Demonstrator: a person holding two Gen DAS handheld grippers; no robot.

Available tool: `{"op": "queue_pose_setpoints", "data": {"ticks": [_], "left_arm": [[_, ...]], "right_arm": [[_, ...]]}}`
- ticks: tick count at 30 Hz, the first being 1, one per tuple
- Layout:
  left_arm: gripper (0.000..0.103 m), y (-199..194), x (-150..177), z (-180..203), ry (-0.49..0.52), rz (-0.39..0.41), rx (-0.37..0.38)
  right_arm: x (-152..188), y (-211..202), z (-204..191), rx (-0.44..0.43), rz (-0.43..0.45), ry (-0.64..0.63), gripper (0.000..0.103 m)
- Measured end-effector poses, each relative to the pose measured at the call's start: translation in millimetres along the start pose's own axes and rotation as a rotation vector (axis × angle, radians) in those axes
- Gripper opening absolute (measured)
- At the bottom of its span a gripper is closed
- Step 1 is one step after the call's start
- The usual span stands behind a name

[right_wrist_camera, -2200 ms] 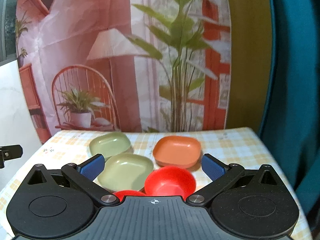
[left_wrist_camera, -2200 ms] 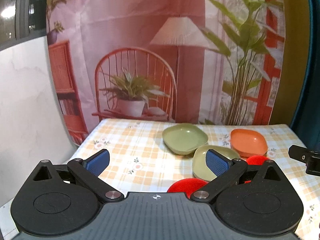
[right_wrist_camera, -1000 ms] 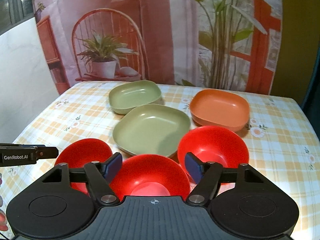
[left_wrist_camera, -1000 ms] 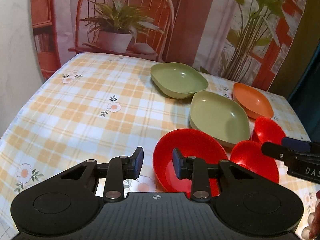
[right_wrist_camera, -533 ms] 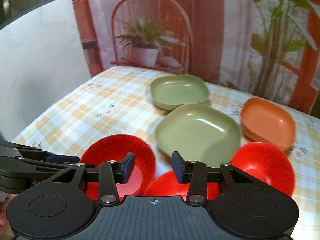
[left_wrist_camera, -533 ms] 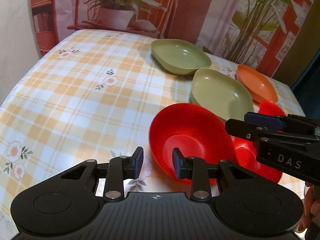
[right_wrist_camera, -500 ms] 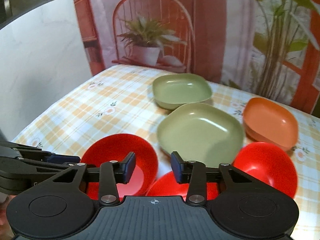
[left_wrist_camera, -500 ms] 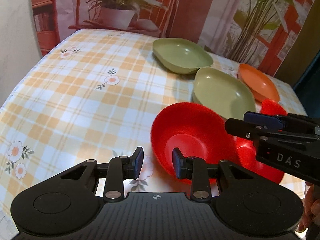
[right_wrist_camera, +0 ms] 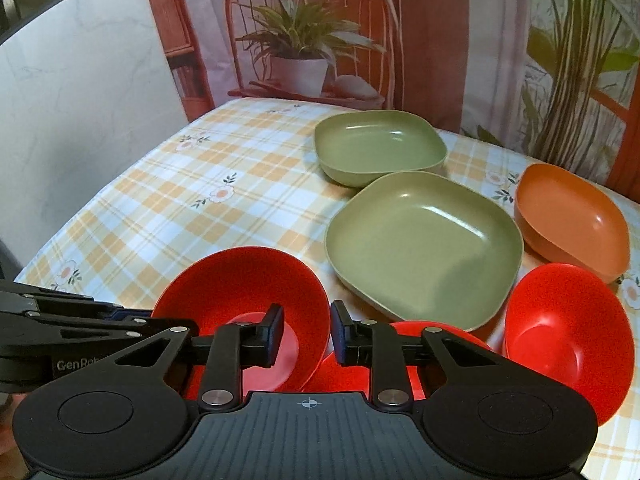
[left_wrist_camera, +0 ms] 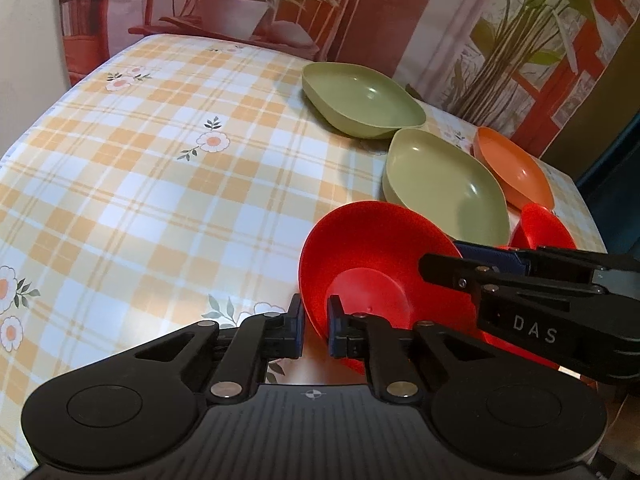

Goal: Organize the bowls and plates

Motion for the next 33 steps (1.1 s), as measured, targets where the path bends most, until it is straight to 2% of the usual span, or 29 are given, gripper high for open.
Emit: {"op": "queue_pose_setpoints", "data": {"ticks": [12, 25, 33], "left_arm": [[0.010, -11, -5, -1, 0.005, 0.040, -0.027], [0.010, -36, -11, 10, 0.052, 0.114, -0.039], [0.010, -47, -12, 21, 0.079, 0.129, -0.025]], "right_arm": [[0, -5, 0, -0.030, 0.016, 0.055, 0.022], [-10, -32, -1, -0.040, 0.088, 0.081, 0.022], [-8, -54, 4, -0.035, 0.134, 0.104, 0.022]]}}
Point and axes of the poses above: each gripper's, at about its wrist camera, not at the fingertips, and y roughly the way its jaws point, z to its right, x to its underside, the point moved 4 cm from there along y, roughly the way its jaws point, and after that the axes turned 8 degrees about -z, right-handed, at the moved point
